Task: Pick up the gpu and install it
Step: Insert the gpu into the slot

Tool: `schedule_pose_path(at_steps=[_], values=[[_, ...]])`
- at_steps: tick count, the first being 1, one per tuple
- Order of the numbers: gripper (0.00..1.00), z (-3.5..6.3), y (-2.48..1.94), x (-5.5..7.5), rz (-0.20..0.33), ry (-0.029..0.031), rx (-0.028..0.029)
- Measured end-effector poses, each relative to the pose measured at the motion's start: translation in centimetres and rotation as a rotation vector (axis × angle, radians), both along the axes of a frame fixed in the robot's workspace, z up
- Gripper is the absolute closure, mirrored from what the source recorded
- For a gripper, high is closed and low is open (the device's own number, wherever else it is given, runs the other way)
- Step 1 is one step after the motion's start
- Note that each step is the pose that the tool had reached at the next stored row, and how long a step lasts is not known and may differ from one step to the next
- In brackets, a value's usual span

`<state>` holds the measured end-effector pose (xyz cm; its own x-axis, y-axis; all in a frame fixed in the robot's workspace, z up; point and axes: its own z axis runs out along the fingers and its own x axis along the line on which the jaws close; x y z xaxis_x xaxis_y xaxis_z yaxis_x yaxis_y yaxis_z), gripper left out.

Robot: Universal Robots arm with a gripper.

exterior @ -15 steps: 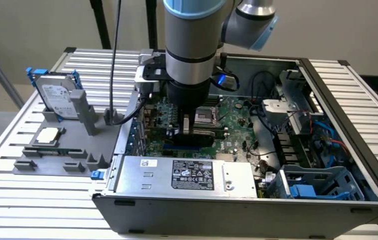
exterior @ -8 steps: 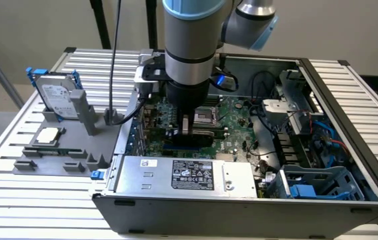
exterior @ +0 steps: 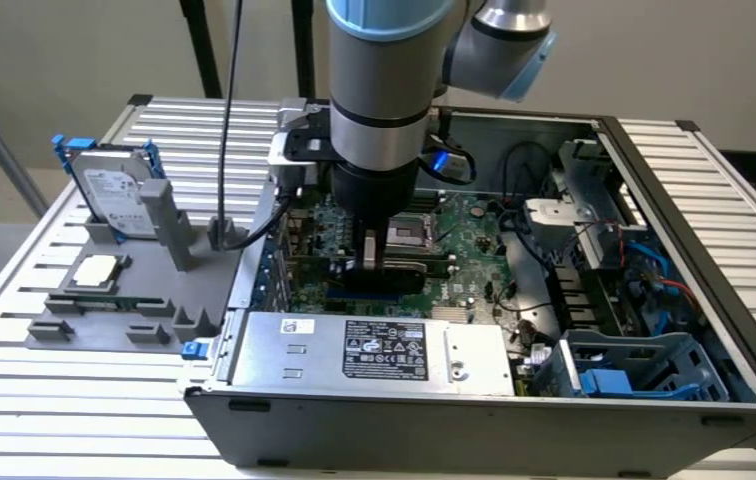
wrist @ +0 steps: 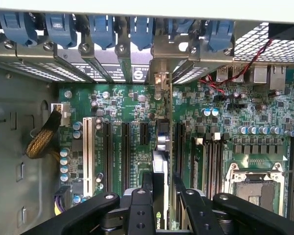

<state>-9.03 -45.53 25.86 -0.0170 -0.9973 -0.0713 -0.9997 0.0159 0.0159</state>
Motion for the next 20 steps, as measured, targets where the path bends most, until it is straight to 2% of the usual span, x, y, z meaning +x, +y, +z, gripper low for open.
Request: schedule_pose_path(at_steps=[4,15,20], values=[[0.73,0.01,0.07,0.0,0.0,0.0042,-0.0028],[0.73,-0.08,0.1,0.13,0.0,0.0045,-0.0126],[0.73,-0.32,0.11,0.15,0.0,0.0046,-0.0134]])
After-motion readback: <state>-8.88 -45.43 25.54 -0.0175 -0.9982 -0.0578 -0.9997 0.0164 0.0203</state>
